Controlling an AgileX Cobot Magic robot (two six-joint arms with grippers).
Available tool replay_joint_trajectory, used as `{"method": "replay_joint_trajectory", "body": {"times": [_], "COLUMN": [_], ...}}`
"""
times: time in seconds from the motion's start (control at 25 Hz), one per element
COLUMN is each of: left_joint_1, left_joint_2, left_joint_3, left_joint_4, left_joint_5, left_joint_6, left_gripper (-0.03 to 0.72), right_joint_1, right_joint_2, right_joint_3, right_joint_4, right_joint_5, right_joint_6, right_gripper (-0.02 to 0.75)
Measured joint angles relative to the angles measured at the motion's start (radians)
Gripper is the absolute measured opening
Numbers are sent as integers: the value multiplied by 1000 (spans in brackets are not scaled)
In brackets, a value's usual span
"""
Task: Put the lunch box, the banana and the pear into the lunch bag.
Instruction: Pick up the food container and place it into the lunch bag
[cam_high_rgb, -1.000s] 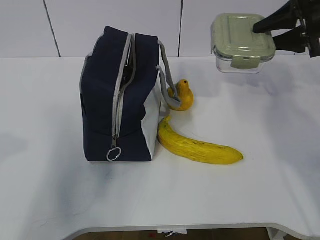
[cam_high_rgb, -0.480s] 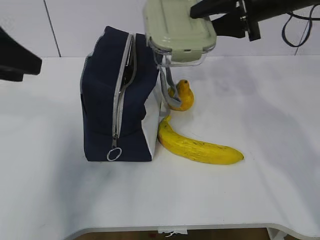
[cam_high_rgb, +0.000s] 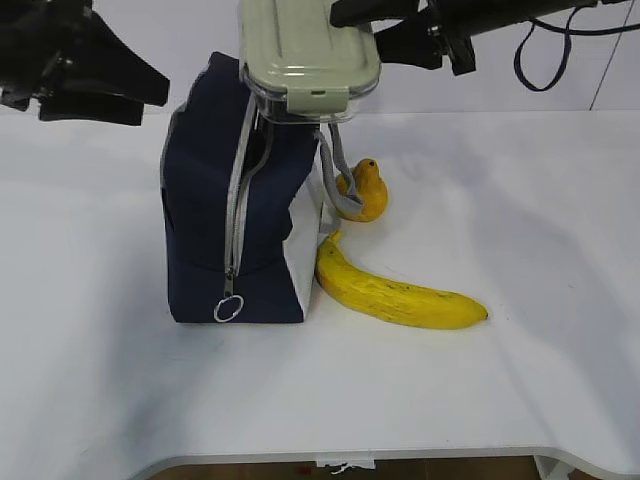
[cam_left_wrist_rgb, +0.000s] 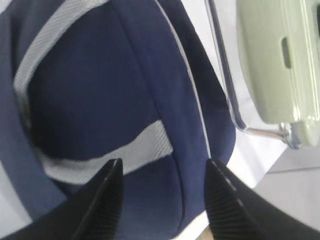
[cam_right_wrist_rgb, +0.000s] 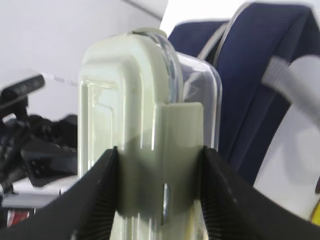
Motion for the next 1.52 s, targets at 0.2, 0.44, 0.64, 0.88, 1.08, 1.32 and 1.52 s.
{"method": "replay_joint_trajectory", "body": {"times": [0.2,0.44,0.64,0.88,1.08,1.32,1.52], "left_joint_1": [-50,-70,-70,-70,-70,-70,-70], "left_joint_2": [87,134,155,155,156,156,156], "left_joint_3": [-75,-95,-95,-100,-133,-149,-149], "left_joint_4": [-12,-4,28,45,65,85,87], "left_joint_5": [16,16,16,31,58,70,79], "left_joint_6": [7,9,10,11,11,11,11], "left_gripper": [397,375,226,22,15,15,15], "right_joint_1": [0,7,-9,0,35,40,40], "right_joint_2": [0,0,0,0,0,35,83], "right_joint_3": [0,0,0,0,0,0,0], "right_joint_4": [11,17,33,36,38,44,5], "right_joint_5": [-55,-66,-66,-102,-109,-109,-110], "right_joint_6": [0,0,0,0,-2,-2,-2], "right_gripper": [350,350,350,350,350,350,350]}}
